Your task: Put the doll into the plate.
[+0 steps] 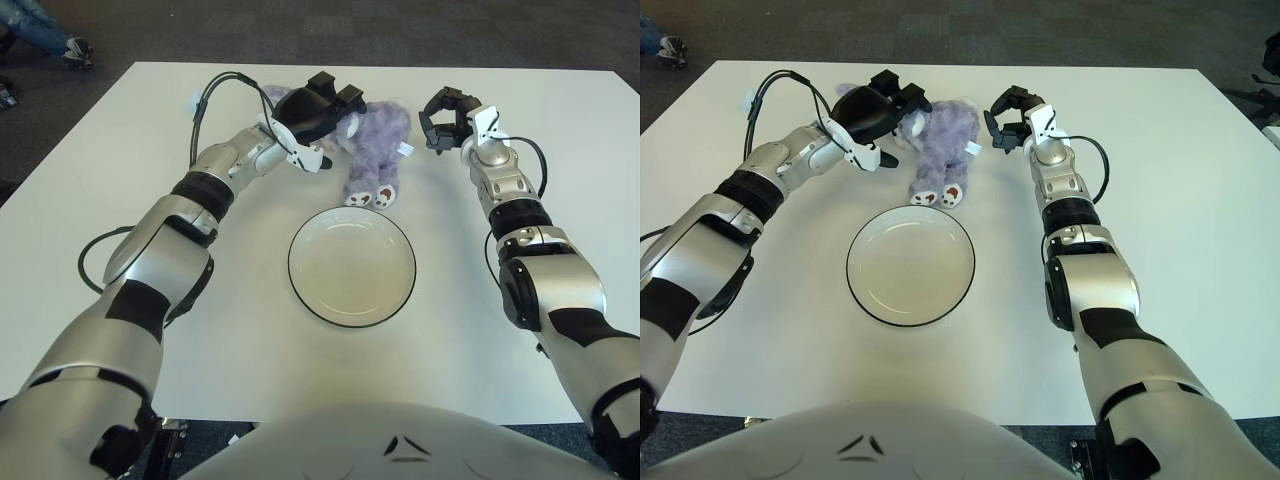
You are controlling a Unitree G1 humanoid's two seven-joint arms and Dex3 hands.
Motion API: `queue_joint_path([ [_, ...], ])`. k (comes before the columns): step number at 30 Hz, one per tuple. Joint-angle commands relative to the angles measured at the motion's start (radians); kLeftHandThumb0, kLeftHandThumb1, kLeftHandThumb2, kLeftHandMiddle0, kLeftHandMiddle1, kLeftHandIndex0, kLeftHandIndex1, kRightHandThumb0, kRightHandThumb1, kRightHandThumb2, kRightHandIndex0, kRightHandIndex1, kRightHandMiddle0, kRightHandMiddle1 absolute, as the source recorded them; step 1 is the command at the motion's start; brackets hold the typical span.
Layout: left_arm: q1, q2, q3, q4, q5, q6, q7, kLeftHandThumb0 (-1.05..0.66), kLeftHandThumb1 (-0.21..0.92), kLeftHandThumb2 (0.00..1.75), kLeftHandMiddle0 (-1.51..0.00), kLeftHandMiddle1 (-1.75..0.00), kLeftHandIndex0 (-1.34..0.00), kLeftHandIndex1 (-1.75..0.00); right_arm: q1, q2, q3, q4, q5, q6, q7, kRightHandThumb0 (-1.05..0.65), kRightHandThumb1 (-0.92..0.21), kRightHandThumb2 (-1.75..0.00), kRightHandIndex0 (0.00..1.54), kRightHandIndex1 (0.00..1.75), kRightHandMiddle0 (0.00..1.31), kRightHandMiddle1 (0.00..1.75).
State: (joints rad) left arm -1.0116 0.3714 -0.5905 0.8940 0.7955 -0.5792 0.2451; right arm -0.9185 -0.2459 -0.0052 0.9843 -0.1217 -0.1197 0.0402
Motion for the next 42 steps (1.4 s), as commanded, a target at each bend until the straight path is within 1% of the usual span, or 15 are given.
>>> queue_joint_path([
  [1,0.019,0.016,0.014,-0.021,-0.003,0.004,-0.012,-0.26,0.15,1.18,-0.14,-1.49,0.0,-1.39,-0.024,0.011,0.024,0.001,-0.025,-0.005,-0.008,-0.41,-0.54,-1.03,1.1,1.75,0.44,1.75],
  [5,0.023,0.018,0.02,-0.029,-0.003,0.013,-0.019,-0.26,0.15,1.19,-0.13,-1.52,0.0,-1.39,-0.026,-0.008,0.065,0.0,-0.064,-0.001,0.011,-0.4,-0.59,-0.96,1.1,1.75,0.4,1.75],
  [7,0.023,0.018,0.022,-0.028,-0.003,0.017,-0.021,-0.27,0.15,1.18,-0.12,-1.54,0.0,-1.38,-0.027,-0.014,0.082,0.0,-0.079,0.002,0.02,-0.39,-0.67,-0.86,1.13,1.75,0.34,1.75],
  [9,0.023,0.017,0.023,-0.029,-0.001,0.023,-0.024,-0.28,0.15,1.18,-0.11,-1.55,0.0,-1.38,-0.028,-0.022,0.1,-0.003,-0.096,0.007,0.034,-0.38,-0.7,-0.82,1.13,1.75,0.32,1.75],
  [10,0.023,0.016,0.024,-0.029,-0.001,0.027,-0.025,-0.28,0.15,1.18,-0.1,-1.55,0.0,-1.37,-0.028,-0.027,0.111,-0.006,-0.107,0.01,0.043,-0.52,-0.68,-0.78,1.16,1.75,0.21,1.67],
  [12,0.024,0.015,0.024,-0.03,0.0,0.031,-0.026,-0.28,0.15,1.17,-0.1,-1.55,0.0,-1.37,-0.027,-0.033,0.123,-0.009,-0.119,0.013,0.053,-0.65,-0.66,-0.73,1.19,1.75,0.11,1.6],
  [13,0.024,0.013,0.027,-0.027,-0.003,0.036,-0.029,-0.28,0.15,1.17,-0.09,-1.55,0.0,-1.36,-0.029,-0.038,0.132,-0.007,-0.122,0.011,0.083,-0.7,-0.66,-0.71,1.2,1.75,0.07,1.57],
  [17,0.023,0.007,0.034,-0.02,-0.009,0.051,-0.037,-0.28,0.14,1.19,-0.08,-1.5,0.0,-1.34,-0.034,-0.052,0.148,0.0,-0.112,0.003,0.194,-0.84,-0.71,-0.54,1.23,1.75,0.01,1.17],
  [19,0.022,0.005,0.037,-0.017,-0.01,0.055,-0.04,-0.28,0.14,1.19,-0.08,-1.48,0.0,-1.34,-0.037,-0.057,0.146,0.004,-0.094,-0.002,0.257,-0.86,-0.71,-0.5,1.23,1.75,0.01,1.06],
  [22,0.022,0.003,0.039,-0.016,-0.01,0.059,-0.043,-0.27,0.14,1.2,-0.07,-1.47,0.0,-1.34,-0.041,-0.063,0.14,0.009,-0.073,-0.008,0.334,-0.82,-0.61,-0.54,1.22,1.75,0.0,0.91],
  [27,0.021,0.0,0.04,-0.016,-0.008,0.067,-0.05,-0.26,0.14,1.22,-0.06,-1.44,0.0,-1.34,-0.057,-0.071,0.136,0.028,-0.067,-0.019,0.404,-0.79,-0.54,-0.57,1.19,1.75,0.0,0.81],
  [31,0.019,-0.003,0.041,-0.013,-0.008,0.076,-0.056,-0.25,0.14,1.23,-0.05,-1.42,0.0,-1.33,-0.072,-0.071,0.126,0.052,-0.058,-0.027,0.445,-0.78,-0.5,-0.6,1.11,1.75,0.0,0.75],
  [32,0.019,-0.004,0.041,-0.011,-0.008,0.077,-0.057,-0.26,0.14,1.24,-0.05,-1.4,0.0,-1.31,-0.075,-0.069,0.121,0.061,-0.052,-0.026,0.456,-0.74,-0.48,-0.64,0.99,1.75,0.0,0.71],
  [35,0.018,-0.006,0.042,-0.008,-0.01,0.08,-0.06,-0.28,0.14,1.24,-0.05,-1.37,0.0,-1.29,-0.083,-0.067,0.11,0.078,-0.04,-0.022,0.482,-0.66,-0.42,-0.73,0.75,1.75,0.0,0.63],
  [42,0.021,-0.008,0.049,-0.011,-0.017,0.078,-0.065,-0.27,0.15,1.23,-0.05,-1.42,0.0,-1.31,-0.101,-0.07,0.126,0.11,-0.063,-0.029,0.491,-0.58,-0.36,-0.84,0.5,1.75,0.0,0.53],
])
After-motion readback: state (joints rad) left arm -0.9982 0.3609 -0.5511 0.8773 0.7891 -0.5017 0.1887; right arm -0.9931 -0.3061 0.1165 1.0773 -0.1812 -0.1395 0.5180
